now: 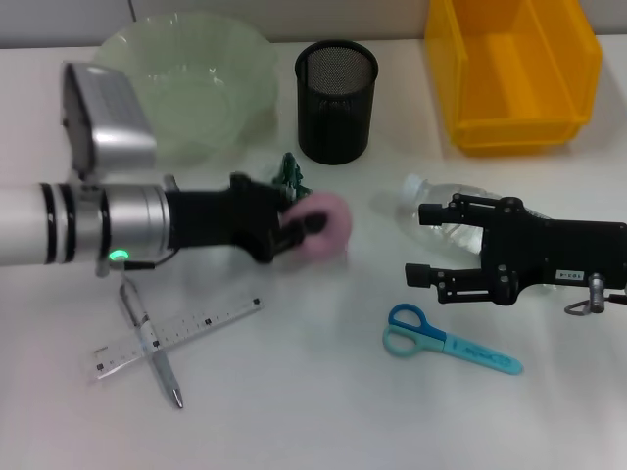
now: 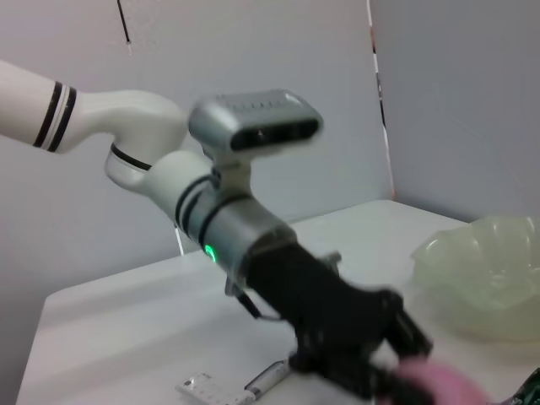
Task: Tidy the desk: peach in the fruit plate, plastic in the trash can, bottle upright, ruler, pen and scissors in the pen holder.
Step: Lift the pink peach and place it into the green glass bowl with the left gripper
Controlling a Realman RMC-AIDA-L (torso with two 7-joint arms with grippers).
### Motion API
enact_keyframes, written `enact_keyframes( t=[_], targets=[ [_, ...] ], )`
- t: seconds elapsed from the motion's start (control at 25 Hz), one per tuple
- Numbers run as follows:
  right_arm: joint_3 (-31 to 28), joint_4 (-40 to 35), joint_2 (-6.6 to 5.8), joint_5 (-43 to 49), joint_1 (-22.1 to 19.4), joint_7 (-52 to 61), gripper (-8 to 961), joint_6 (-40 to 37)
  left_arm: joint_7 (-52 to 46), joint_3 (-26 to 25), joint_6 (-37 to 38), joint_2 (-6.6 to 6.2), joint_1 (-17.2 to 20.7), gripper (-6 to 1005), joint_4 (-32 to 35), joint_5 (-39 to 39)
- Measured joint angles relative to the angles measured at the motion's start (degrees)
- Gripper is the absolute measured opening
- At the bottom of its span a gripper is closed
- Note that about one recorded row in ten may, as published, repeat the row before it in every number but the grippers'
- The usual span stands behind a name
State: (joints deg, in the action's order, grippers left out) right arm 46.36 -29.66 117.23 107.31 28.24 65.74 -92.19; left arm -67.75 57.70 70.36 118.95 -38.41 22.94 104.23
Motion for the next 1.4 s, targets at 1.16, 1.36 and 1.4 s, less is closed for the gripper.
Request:
enact_keyframes(
  t=[1.16, 1.36, 1.4],
  targets=[
    [0.0, -0.3, 0.28, 0.0, 0.2, 0.0, 753, -0.1, 16.6, -0.1, -32.0, 0.23, -1.4, 162, -6.9, -44.8],
    [0.0, -0.4, 0.28, 0.0, 0.2, 0.0, 748, -0.1, 16.6, 0.0, -31.6, 0.23, -1.3, 471, -6.9, -44.9],
    [0.0, -0.4, 0.28, 0.0, 0.2, 0.0, 748, -0.1, 16.5, 0.0, -31.4, 0.23, -1.2, 519, -6.9, -44.9]
  ],
)
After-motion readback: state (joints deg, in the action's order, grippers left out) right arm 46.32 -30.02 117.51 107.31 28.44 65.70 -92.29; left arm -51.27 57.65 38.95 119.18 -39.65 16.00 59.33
